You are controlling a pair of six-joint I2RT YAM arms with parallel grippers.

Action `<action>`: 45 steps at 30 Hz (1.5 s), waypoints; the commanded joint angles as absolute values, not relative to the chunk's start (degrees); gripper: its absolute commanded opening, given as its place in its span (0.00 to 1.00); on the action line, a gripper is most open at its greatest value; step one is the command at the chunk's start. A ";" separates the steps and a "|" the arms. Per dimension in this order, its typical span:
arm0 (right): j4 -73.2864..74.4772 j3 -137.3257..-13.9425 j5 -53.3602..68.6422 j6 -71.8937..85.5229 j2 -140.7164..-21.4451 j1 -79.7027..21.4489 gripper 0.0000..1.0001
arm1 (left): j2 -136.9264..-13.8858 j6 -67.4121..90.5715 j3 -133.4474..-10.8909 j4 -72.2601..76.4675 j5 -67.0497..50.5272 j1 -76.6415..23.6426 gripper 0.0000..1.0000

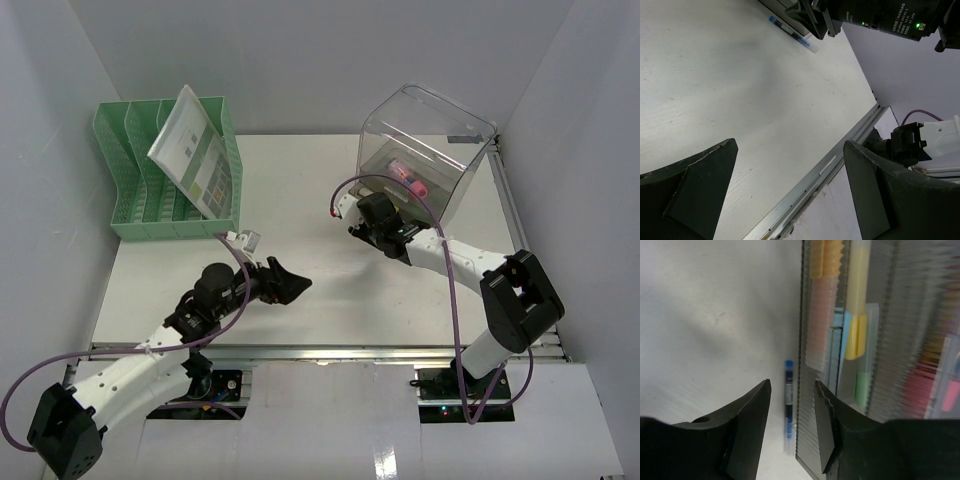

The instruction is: Organize the desk

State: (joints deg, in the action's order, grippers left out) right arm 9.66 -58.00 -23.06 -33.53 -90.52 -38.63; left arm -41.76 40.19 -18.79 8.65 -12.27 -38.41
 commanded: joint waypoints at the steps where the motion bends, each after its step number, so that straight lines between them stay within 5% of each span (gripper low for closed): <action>1: 1.08 -60.79 -34.03 -34.00 -90.44 -36.53 0.55 | -50.20 44.55 -19.01 23.21 -17.80 -38.23 0.98; 11: 0.70 -59.02 -30.73 -36.43 -87.79 -34.71 0.82 | -79.38 53.57 -26.73 45.17 -25.57 -38.23 0.98; 17: 5.10 -56.69 -15.54 -38.02 -80.77 -34.19 0.81 | -92.37 59.28 -33.71 54.67 -29.20 -38.23 0.98; 22: 14.84 -57.40 4.15 -42.35 -75.84 -34.10 0.69 | -93.71 59.26 -34.85 53.05 -27.26 -38.23 0.98; 27: 18.28 -58.71 4.82 -44.47 -82.36 -33.75 0.28 | -93.34 59.85 -34.62 52.20 -25.14 -38.23 0.95; 34: 9.43 -59.50 -8.00 -38.29 -89.89 -31.64 0.22 | -91.41 59.85 -32.44 51.33 -23.73 -38.23 0.94; 38: 2.99 -59.51 -19.79 -35.10 -92.28 -31.23 0.33 | -91.78 59.62 -32.97 50.68 -23.17 -38.23 0.94; 41: -1.11 -57.83 -22.13 -36.05 -91.71 -30.99 0.62 | -92.70 59.59 -34.38 50.70 -22.70 -38.23 0.95; 45: -1.84 -56.16 -20.70 -37.26 -90.54 -30.85 0.73 | -95.39 60.30 -36.65 51.93 -23.16 -38.23 0.95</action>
